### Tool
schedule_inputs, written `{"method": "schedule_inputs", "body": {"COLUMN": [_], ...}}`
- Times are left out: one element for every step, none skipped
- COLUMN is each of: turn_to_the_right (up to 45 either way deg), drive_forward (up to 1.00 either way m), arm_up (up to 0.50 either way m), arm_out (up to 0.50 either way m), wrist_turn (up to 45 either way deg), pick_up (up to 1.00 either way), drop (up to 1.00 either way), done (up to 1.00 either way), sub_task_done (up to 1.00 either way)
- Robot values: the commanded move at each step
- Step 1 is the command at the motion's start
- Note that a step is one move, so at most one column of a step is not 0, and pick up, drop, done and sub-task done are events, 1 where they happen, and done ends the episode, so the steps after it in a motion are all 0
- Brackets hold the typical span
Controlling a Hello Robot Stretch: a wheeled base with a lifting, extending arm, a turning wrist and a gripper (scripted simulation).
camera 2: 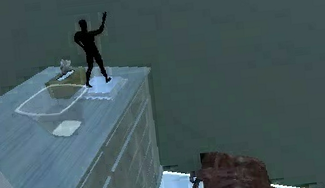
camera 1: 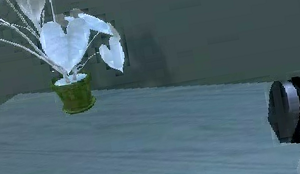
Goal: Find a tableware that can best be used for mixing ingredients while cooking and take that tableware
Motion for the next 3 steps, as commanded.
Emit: {"method": "schedule_inputs", "body": {"turn_to_the_right": [-21.0,0.0,0.0], "drive_forward": [0.00,0.00,0.00], "arm_up": [0.00,0.50,0.38], "arm_out": [0.00,0.00,0.00], "wrist_turn": [0.0,0.0,0.0], "pick_up": [0.00,0.00,0.00], "drop": [0.00,0.00,0.00], "done": [0.00,0.00,0.00], "sub_task_done": [0.00,0.00,0.00]}}
